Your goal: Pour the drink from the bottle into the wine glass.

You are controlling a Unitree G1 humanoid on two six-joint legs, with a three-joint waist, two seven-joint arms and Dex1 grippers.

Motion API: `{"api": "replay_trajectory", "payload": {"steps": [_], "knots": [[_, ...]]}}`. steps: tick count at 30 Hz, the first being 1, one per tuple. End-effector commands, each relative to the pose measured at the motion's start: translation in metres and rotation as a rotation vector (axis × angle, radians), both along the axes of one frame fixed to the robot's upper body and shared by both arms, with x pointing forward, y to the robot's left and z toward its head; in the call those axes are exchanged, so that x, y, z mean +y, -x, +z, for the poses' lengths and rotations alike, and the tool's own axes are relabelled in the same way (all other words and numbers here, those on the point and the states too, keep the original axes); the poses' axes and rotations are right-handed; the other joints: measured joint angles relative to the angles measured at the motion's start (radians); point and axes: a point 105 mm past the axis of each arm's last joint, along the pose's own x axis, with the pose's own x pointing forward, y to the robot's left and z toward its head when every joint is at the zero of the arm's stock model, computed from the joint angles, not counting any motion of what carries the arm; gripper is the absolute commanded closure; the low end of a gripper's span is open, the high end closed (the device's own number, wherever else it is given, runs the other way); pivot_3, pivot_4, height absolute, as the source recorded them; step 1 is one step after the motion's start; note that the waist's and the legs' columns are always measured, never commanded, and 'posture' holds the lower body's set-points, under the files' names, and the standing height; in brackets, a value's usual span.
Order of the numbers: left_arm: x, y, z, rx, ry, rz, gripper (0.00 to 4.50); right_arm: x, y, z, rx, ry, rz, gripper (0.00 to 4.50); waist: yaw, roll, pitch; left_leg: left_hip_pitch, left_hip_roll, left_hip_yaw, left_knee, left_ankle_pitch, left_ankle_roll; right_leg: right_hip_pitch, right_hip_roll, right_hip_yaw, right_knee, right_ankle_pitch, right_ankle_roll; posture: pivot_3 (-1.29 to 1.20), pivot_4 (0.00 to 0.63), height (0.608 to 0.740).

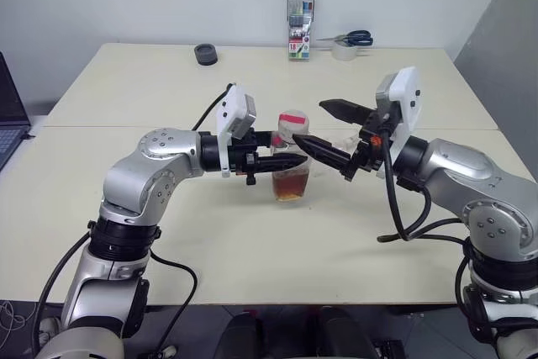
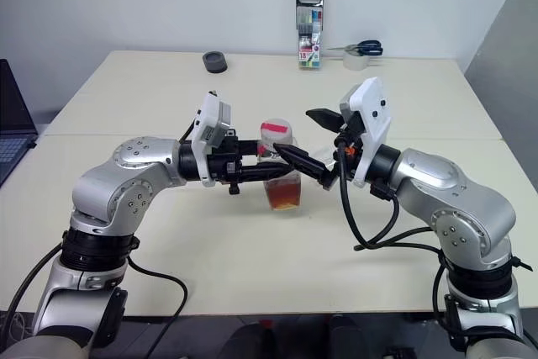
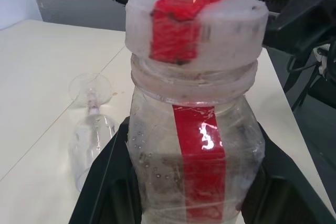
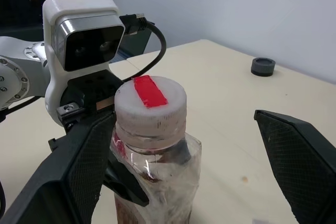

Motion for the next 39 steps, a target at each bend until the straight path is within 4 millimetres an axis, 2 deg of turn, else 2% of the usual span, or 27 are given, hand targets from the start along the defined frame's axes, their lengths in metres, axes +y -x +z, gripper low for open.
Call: {"api": "replay_trajectory", "payload": {"steps": [1,9,19,24,28,33,36,39], "knots": [[-0.003,0.006,0.012,-0.063,0.015,-0.037,2.67,-0.002,0.01,0.012,-0.05,-0.027,-0.001,0.01,0.0,0.0,0.0,0.0,0.0,0.0,0.0,0.0,0.0,0.0,0.0,0.0,0.0,0.0,0.0,0.0,0.15,0.74],[-0.004,0.006,0.011,-0.063,0.015,-0.044,2.67,0.009,0.027,0.014,-0.008,-0.081,0.123,0.01,0.0,0.0,0.0,0.0,0.0,0.0,0.0,0.0,0.0,0.0,0.0,0.0,0.0,0.0,0.0,0.0,0.15,0.74],[-0.004,0.009,0.013,-0.069,0.016,-0.044,2.67,0.031,0.011,0.014,-0.047,-0.057,0.122,0.01,-0.001,0.0,0.0,0.0,0.0,0.0,0.0,0.0,0.0,0.0,0.0,0.0,0.0,0.0,0.0,0.0,0.15,0.74],[-0.002,0.008,0.013,-0.069,0.014,-0.032,2.67,0.032,0.01,0.013,-0.045,-0.067,0.134,0.01,0.0,0.0,0.0,0.0,0.0,0.0,0.0,0.0,0.0,0.0,0.0,0.0,-0.001,0.0,0.0,0.0,0.15,0.74],[-0.002,0.008,0.013,-0.068,0.014,-0.029,2.67,0.029,0.01,0.015,-0.042,-0.086,0.143,0.87,0.0,0.0,0.0,0.0,0.0,0.0,0.0,0.0,0.0,0.0,0.0,0.0,0.0,0.0,0.0,0.0,0.15,0.74],[-0.003,0.008,0.011,-0.063,0.016,-0.031,2.67,0.027,0.012,0.016,-0.037,-0.089,0.15,2.64,0.0,0.0,0.0,0.0,0.0,0.0,0.0,0.0,0.0,0.0,0.0,0.0,0.0,0.0,0.0,0.0,0.15,0.74],[-0.005,0.011,0.01,-0.058,0.016,-0.051,2.67,0.025,0.013,0.016,-0.036,-0.082,0.161,2.67,0.0,0.0,0.0,0.0,0.0,0.0,0.0,0.0,0.0,0.0,0.0,0.0,0.0,0.0,0.0,0.0,0.15,0.74],[-0.004,0.024,0.008,-0.049,0.003,-0.121,2.67,0.023,0.016,0.015,-0.047,-0.021,0.233,2.66,0.0,0.0,0.0,0.0,0.0,0.0,0.0,0.0,0.0,0.0,0.0,0.0,0.0,0.0,0.0,0.0,0.15,0.74]]}}
